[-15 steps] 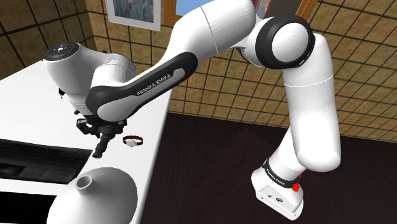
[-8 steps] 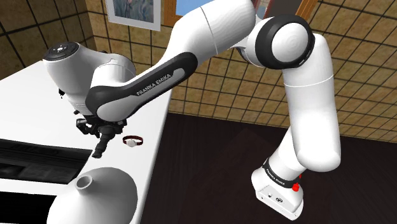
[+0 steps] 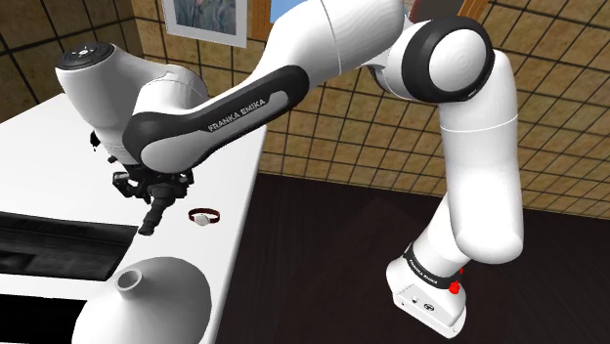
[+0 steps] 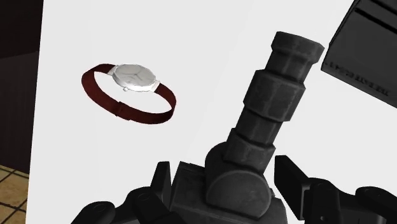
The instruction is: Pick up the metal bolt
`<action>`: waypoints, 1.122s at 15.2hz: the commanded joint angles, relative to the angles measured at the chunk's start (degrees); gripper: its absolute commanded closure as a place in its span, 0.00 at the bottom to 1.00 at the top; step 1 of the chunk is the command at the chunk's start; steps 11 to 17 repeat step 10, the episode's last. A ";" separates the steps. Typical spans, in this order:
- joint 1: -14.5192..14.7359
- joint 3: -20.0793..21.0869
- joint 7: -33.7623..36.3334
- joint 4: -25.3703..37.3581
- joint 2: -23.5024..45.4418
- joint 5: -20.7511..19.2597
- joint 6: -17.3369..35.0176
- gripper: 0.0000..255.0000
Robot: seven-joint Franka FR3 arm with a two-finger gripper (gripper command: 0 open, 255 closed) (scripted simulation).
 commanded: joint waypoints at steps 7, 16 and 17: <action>-0.32 1.00 -1.86 2.51 -2.46 1.82 -4.42 1.00; -0.33 1.12 -2.12 2.95 -2.76 2.06 -5.09 1.00; -0.33 1.12 -2.12 2.95 -2.76 2.06 -5.09 1.00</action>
